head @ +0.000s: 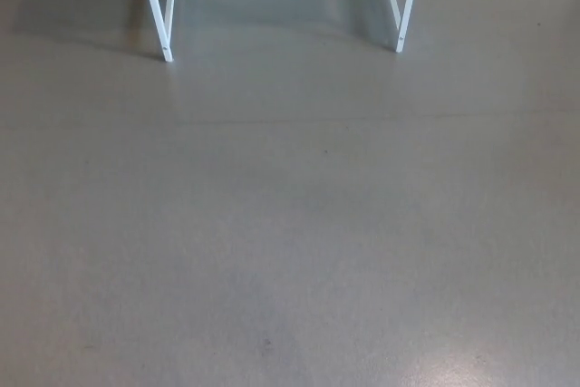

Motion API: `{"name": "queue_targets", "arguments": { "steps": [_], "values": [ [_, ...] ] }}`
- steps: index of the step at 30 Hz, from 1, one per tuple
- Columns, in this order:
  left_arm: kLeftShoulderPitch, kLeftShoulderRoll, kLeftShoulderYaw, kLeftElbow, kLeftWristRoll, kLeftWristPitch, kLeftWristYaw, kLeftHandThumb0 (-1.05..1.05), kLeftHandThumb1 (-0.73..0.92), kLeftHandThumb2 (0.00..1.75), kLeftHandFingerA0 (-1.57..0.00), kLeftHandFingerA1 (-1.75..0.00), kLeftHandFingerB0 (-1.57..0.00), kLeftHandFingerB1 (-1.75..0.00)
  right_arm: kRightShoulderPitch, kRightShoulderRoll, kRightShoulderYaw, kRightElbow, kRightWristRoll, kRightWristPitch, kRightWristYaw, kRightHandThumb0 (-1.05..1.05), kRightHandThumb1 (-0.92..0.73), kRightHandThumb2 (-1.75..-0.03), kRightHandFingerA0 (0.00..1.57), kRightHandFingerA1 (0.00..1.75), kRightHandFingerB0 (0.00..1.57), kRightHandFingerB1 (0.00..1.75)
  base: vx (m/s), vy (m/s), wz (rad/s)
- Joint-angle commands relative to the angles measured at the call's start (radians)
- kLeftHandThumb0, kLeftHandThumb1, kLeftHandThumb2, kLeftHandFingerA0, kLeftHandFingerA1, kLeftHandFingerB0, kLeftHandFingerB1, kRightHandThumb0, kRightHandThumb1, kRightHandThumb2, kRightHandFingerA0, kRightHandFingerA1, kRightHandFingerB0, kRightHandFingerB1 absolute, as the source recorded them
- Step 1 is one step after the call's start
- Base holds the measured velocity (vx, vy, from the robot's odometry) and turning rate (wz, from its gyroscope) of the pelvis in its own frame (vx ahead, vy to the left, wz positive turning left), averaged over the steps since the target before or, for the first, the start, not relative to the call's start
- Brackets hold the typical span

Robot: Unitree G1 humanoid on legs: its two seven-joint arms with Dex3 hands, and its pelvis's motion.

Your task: The robot walks towards a desk on which a file tray is kept in the middle and a toilet paper roll is kept on its right. The robot uses its right hand to hook on finger in the gap of the roll and grabs it, lifts it and places it on the tray.

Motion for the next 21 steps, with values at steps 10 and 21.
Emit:
{"name": "queue_targets", "arguments": {
  "steps": [10,21],
  "values": [
    [0.003,0.012,0.1,0.02,-0.081,-0.065,-0.103,-1.05,0.68,1.23,0.0,-0.57,0.0,-0.53,0.018,0.012,-0.088,0.037,0.06,-0.107,0.028,-0.28,-0.38,-0.89,0.0,0.42,0.0,0.48,0.0,0.0,0.0],
    [0.005,0.009,0.11,0.042,-0.098,-0.023,-0.102,-0.98,0.87,0.66,0.0,-0.42,0.0,-0.58,0.08,-0.035,-0.066,0.013,0.039,-0.131,0.087,-0.6,-0.5,-0.7,0.11,0.34,0.03,0.18,0.0,0.0,0.0]
  ]
}}
